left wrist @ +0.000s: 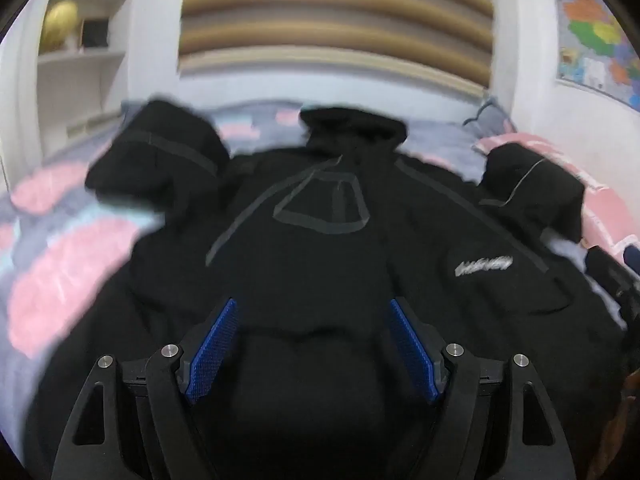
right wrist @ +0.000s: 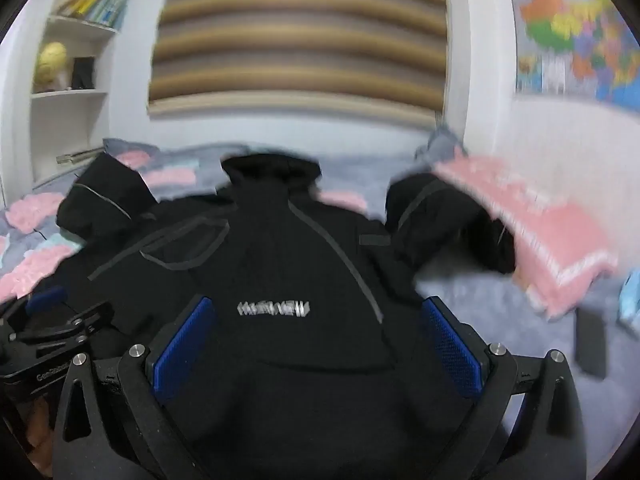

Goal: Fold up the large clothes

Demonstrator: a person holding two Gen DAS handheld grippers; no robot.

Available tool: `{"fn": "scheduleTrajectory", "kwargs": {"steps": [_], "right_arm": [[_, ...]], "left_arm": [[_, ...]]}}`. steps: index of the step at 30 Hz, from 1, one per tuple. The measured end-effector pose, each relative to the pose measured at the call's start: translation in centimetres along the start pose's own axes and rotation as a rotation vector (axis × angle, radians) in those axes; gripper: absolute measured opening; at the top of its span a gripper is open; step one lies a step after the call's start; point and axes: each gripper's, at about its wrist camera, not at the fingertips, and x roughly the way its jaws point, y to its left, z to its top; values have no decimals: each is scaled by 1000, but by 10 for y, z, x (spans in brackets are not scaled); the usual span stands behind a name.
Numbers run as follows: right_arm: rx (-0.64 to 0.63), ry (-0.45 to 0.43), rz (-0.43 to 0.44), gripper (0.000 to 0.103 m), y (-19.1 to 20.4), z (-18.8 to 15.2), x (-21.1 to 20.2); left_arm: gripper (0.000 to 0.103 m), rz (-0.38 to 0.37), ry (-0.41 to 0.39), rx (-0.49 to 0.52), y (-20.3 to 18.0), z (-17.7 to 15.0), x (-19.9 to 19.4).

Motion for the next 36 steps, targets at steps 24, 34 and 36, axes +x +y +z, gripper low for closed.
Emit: {"fn": "scheduleTrajectory", "kwargs": {"steps": [24,34,36], "right_arm": [[43,106,-13,103,-6,-37,34],[31,109,-16,103,-4,-37,36],[28,111,-16,103,-5,-38,36]], "left_arm": [[78,-33,75,-80,19,-16,23],[78,-39,83,-82,20,-16,26],[78,-41,86,-84,20,-16,26]]}}
